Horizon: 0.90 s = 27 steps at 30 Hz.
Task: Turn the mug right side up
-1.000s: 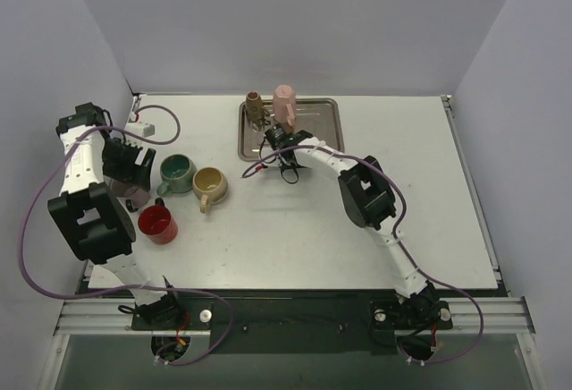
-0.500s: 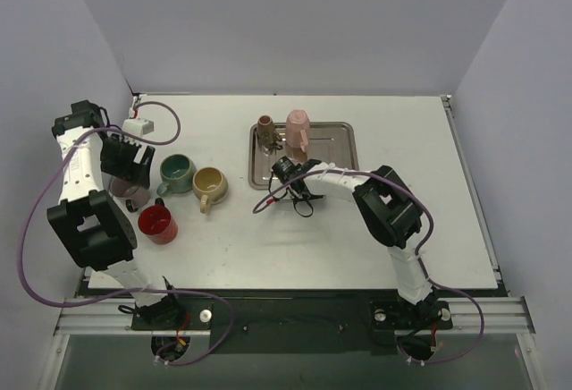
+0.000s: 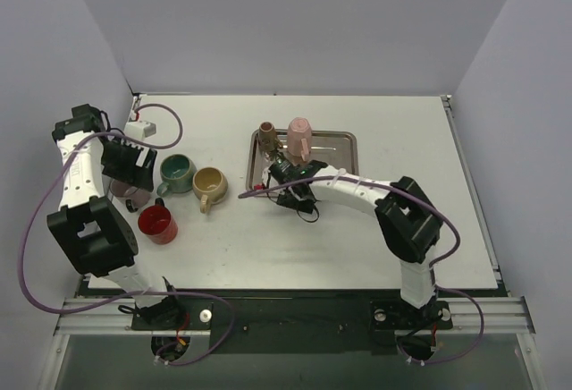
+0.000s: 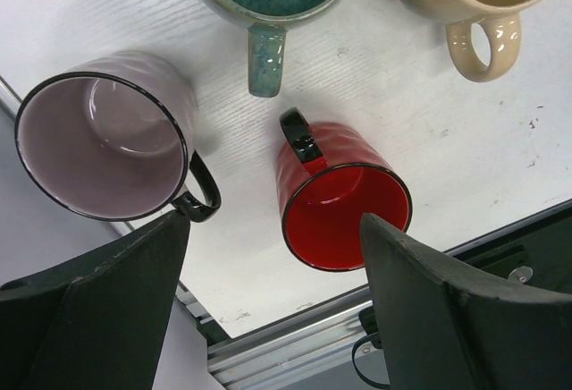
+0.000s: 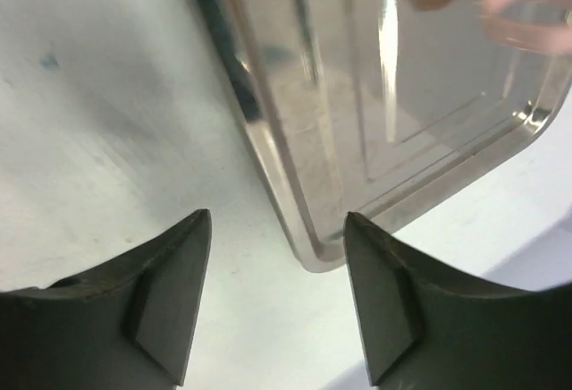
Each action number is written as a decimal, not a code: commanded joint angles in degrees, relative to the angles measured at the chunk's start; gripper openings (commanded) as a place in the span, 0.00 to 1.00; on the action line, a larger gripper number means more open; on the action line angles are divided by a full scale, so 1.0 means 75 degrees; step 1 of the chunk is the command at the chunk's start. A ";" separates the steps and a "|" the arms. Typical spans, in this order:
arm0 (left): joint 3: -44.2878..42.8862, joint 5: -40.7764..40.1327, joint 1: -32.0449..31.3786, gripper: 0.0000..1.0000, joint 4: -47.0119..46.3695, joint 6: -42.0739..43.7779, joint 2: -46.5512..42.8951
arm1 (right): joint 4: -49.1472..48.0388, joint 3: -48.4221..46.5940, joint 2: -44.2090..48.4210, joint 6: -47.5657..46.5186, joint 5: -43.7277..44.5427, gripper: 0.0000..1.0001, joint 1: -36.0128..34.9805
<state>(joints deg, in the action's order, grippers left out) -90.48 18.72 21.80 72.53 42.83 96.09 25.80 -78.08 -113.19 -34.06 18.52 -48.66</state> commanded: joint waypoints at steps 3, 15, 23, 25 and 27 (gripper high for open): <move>0.0076 0.0901 -0.0048 0.88 0.0126 0.0126 -0.0613 | -0.2956 0.0777 0.2024 0.4249 -0.1965 0.64 0.1026; 0.0005 0.1488 -0.0399 0.88 0.0172 -0.0086 -0.0777 | -0.3864 -0.0649 -0.0058 0.6804 -0.0010 0.79 0.1625; 0.0122 0.1547 -0.0621 0.88 0.0173 0.0043 -0.0988 | -0.2154 -0.2757 -0.1523 0.6265 0.0261 0.75 0.1824; 0.0169 0.1500 -0.0715 0.88 0.0115 0.0020 -0.1035 | -0.1860 -0.3145 -0.1793 0.6265 0.0190 0.74 0.1848; 0.0192 0.1383 -0.0820 0.87 0.0068 -0.0027 -0.1105 | -0.1753 -0.3393 -0.1994 0.6288 0.0179 0.70 0.1883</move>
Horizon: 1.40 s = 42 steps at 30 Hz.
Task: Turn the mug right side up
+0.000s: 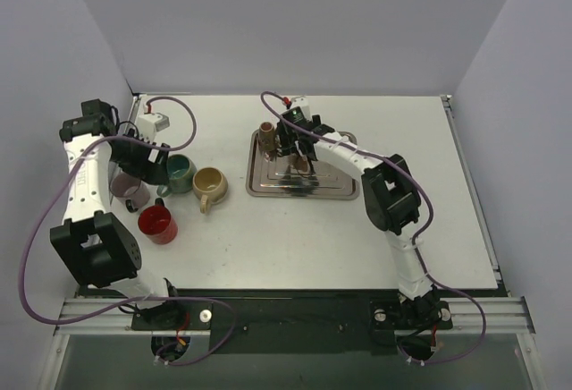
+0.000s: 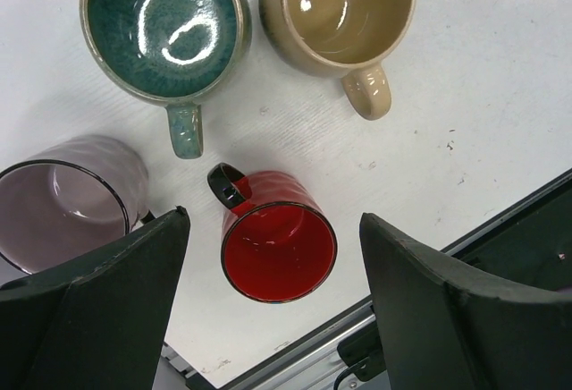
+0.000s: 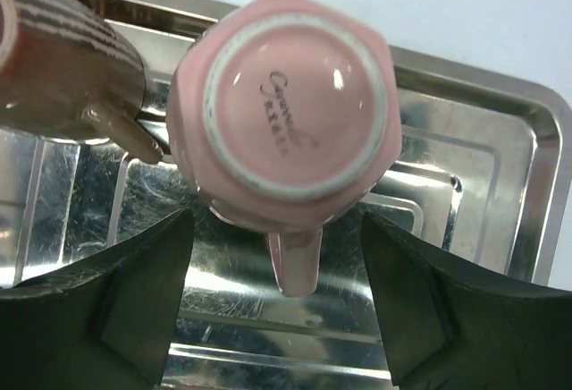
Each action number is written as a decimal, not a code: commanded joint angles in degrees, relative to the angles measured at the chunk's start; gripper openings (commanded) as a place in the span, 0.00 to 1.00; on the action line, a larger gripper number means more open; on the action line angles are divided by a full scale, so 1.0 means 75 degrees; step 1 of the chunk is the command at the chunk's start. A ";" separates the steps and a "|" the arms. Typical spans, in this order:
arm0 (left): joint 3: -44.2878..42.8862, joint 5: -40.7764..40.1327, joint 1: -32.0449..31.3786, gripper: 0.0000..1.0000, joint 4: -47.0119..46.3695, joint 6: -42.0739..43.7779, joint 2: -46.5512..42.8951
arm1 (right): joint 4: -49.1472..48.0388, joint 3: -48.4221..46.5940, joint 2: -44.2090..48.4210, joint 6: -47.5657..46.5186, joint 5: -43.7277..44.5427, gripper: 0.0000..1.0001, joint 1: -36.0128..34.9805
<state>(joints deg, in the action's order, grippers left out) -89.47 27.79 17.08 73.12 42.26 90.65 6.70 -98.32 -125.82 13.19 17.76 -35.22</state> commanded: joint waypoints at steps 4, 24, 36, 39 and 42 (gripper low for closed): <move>0.0082 -0.0026 -0.0414 0.88 -0.0035 -0.0091 -0.0485 | 0.0783 -0.0964 -0.0509 0.0140 0.0011 0.30 0.0196; -0.0832 0.6475 -0.1585 0.82 0.0201 -0.3088 -0.0626 | -0.4149 0.3791 0.6075 0.0418 -0.1100 0.00 -0.1572; 0.2871 0.6526 -0.1949 0.97 -1.5315 -1.5135 -0.3016 | -0.7433 0.4298 0.6698 0.2987 -0.2954 0.00 -0.2311; 0.1833 0.6268 -0.1985 0.97 -1.1467 -1.2760 -0.2994 | -0.7677 0.4402 0.6698 0.3209 -0.3093 0.00 -0.2382; 0.1687 0.6009 -0.1985 0.97 -1.0895 -1.2301 -0.2947 | -0.7750 0.4356 0.6686 0.3281 -0.3305 0.00 -0.2510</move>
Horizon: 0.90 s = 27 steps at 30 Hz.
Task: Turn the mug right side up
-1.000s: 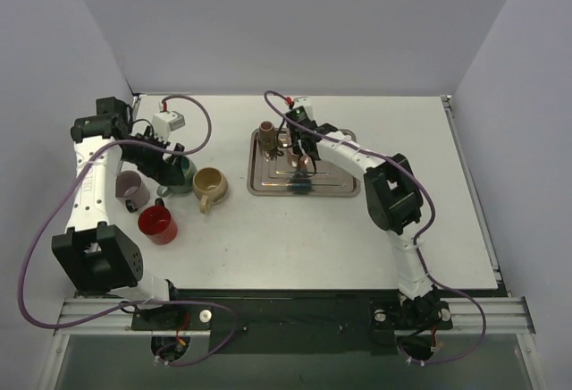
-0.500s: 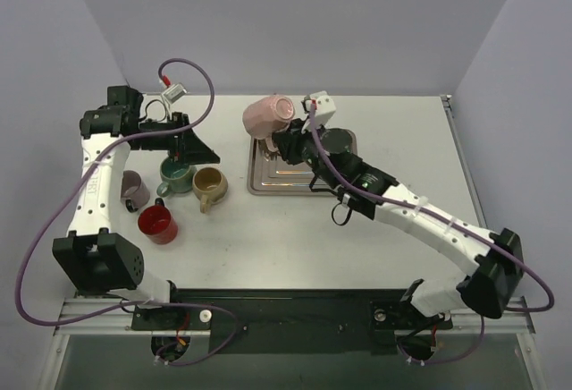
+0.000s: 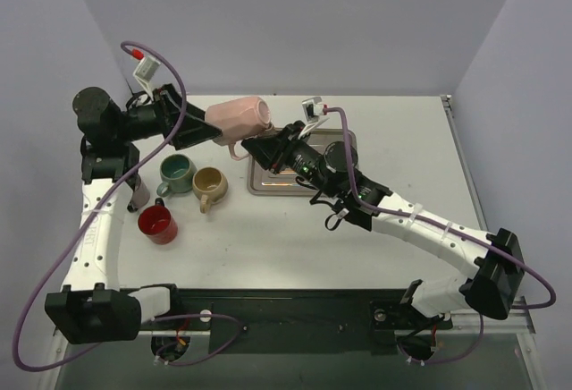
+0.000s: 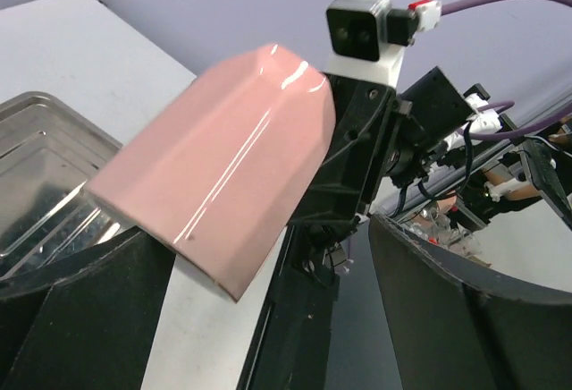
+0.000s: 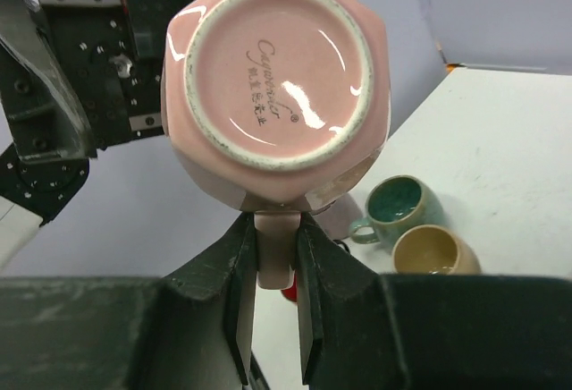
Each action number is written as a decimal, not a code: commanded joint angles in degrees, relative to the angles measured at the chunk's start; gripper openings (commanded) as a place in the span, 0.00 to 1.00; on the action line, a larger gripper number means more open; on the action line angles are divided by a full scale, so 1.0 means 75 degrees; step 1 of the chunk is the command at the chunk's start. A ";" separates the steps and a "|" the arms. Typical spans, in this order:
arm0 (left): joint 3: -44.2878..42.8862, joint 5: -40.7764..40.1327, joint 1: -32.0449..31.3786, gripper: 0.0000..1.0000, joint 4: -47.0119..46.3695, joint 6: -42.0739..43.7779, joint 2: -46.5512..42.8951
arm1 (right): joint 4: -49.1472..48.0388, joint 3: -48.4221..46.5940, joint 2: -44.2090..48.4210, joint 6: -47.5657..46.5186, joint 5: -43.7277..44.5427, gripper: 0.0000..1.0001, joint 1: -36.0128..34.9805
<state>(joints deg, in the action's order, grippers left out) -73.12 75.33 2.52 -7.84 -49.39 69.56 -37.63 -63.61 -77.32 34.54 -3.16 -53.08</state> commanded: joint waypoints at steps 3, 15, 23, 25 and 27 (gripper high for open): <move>-0.0201 -0.0236 -0.0160 0.95 -0.1133 -0.1204 -0.0017 | -0.1827 -0.0307 0.0196 0.0339 -0.0516 0.00 -0.0258; -0.0105 -0.0153 -0.0372 0.00 -0.0498 -0.0085 -0.0216 | -0.0076 -0.1091 -0.0870 0.0950 -0.1407 0.30 0.0314; -0.2345 -0.5878 -0.0922 0.00 1.0648 0.9580 0.0241 | 0.4265 -0.1409 -0.0788 -0.1827 0.0829 0.79 0.0654; -0.2100 -0.6827 -0.0981 0.00 1.1644 1.0543 0.0346 | 0.4559 -0.1315 -0.0823 -0.1899 0.0936 0.79 0.0819; -0.1574 -0.7555 -0.0981 0.00 1.2163 1.1165 0.0382 | 0.4665 -0.1233 -0.0975 -0.1945 0.1076 0.79 0.1006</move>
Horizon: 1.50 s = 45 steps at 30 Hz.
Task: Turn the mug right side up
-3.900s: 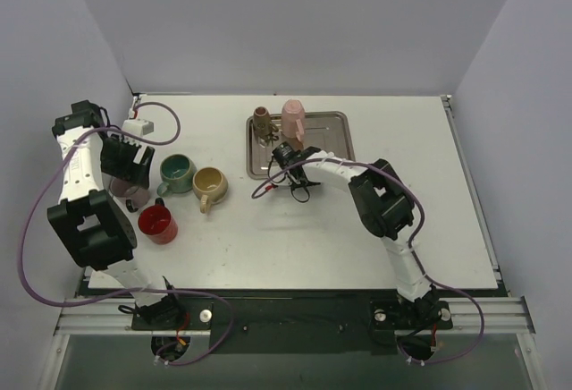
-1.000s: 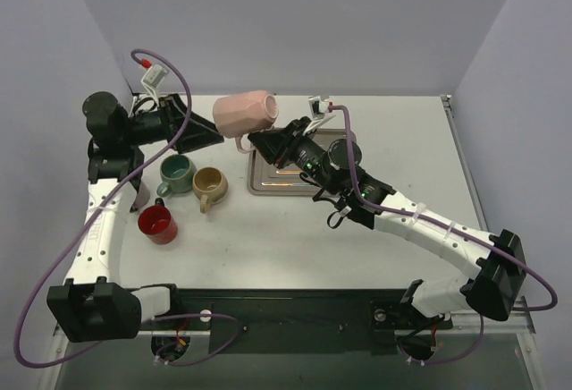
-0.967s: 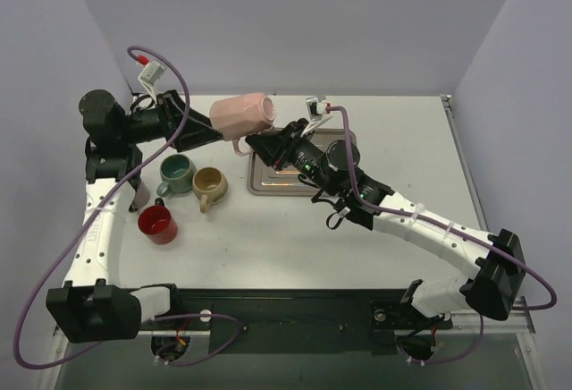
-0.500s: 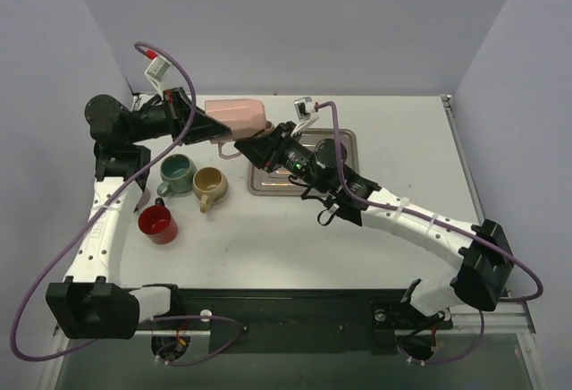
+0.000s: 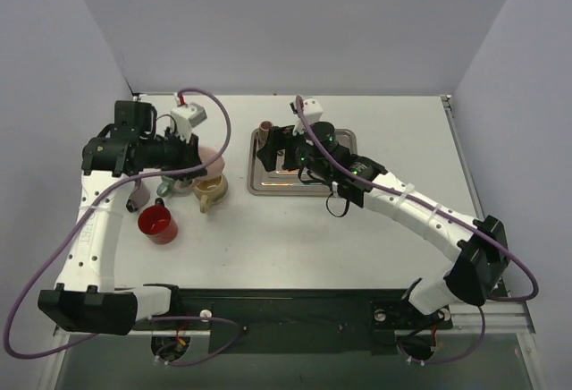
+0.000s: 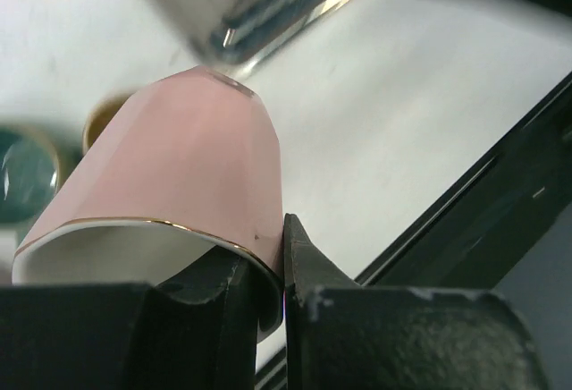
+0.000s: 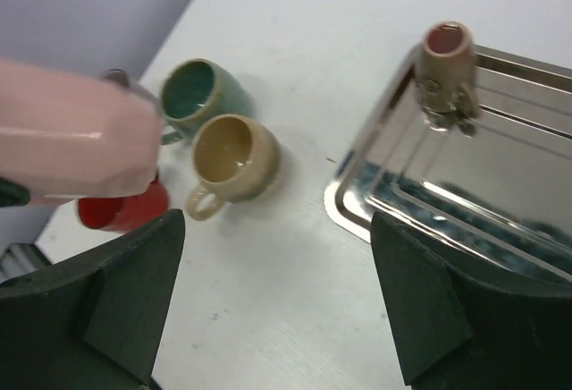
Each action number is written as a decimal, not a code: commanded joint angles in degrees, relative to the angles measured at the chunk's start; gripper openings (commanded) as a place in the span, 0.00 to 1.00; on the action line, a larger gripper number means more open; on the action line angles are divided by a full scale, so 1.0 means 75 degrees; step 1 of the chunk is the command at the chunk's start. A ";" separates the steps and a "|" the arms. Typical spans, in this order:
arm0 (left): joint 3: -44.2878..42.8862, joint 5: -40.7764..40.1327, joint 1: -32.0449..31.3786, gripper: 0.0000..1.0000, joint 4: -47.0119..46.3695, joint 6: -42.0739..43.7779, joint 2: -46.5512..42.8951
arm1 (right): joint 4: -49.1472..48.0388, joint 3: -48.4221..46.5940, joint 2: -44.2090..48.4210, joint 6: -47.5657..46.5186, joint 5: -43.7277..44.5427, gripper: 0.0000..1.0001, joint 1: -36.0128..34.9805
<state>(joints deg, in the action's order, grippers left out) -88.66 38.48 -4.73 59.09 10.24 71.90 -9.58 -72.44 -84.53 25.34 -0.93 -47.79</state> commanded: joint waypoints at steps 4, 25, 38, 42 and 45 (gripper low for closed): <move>0.1857 -0.3547 -0.0130 0.00 0.2659 0.3357 0.0011 | 0.1102 -0.0685 -0.0901 -0.0988 0.1004 0.81 0.0489; 0.4345 -0.4732 -0.0728 0.06 -0.0237 0.2315 0.1124 | 0.2415 -0.4461 -0.5568 -0.8159 -0.0695 0.58 0.1637; 0.3398 -0.4299 -0.0588 0.55 0.0582 0.2256 -0.0174 | 0.3457 -0.6592 -0.7336 -0.8560 -0.1352 0.56 0.1802; 0.3045 -0.4345 -0.0564 0.57 0.0664 0.2256 -0.0597 | 0.3669 -0.6957 -0.7654 -0.8535 -0.1225 0.42 0.1743; 0.2939 -0.4404 -0.0541 0.58 0.0688 0.2302 -0.0727 | 0.3704 -0.6958 -0.7725 -0.8781 -0.1072 0.34 0.1638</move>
<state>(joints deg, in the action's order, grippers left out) -63.99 5.58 -9.17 62.87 27.62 68.29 15.46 -122.21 -142.32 -38.92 -9.26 -34.37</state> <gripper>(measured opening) 0.580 0.387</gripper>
